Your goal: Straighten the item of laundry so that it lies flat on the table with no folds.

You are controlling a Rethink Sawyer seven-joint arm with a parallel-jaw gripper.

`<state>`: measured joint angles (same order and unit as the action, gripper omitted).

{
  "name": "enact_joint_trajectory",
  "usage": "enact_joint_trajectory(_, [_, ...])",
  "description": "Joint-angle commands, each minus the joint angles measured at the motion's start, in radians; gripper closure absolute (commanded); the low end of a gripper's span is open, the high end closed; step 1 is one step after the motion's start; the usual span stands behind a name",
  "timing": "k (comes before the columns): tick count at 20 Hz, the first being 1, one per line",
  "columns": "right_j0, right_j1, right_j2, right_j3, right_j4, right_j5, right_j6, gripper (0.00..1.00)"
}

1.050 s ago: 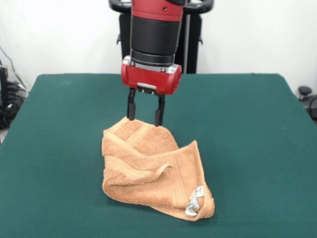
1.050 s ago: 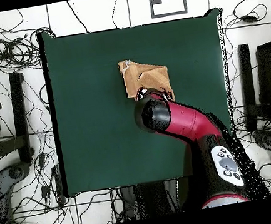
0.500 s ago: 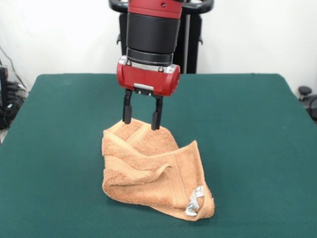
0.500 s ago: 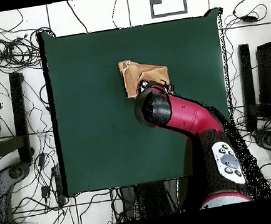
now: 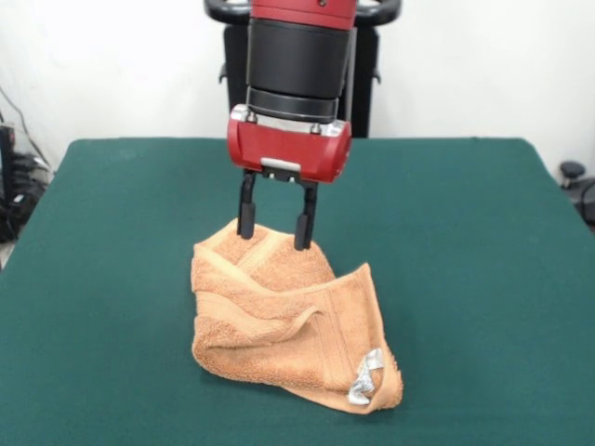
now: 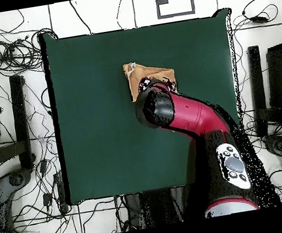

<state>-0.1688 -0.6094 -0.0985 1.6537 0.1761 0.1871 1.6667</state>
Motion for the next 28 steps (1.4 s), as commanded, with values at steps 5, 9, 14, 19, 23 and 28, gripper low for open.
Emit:
enact_joint_trajectory(5, [0.030, 0.104, 0.092, -0.036, -0.020, 0.120, 0.100, 0.00])
enact_joint_trajectory(9, [0.028, 0.108, 0.092, -0.046, -0.022, 0.123, 0.094, 0.00])
enact_joint_trajectory(14, [0.026, 0.106, 0.095, -0.048, -0.025, 0.126, 0.091, 0.00])
enact_joint_trajectory(19, [0.031, 0.115, 0.090, -0.064, -0.021, 0.137, 0.092, 0.00])
enact_joint_trajectory(23, [0.034, 0.123, 0.085, -0.083, -0.019, 0.150, 0.092, 0.00])
enact_joint_trajectory(28, [0.039, 0.134, 0.080, -0.107, -0.017, 0.164, 0.095, 0.00])
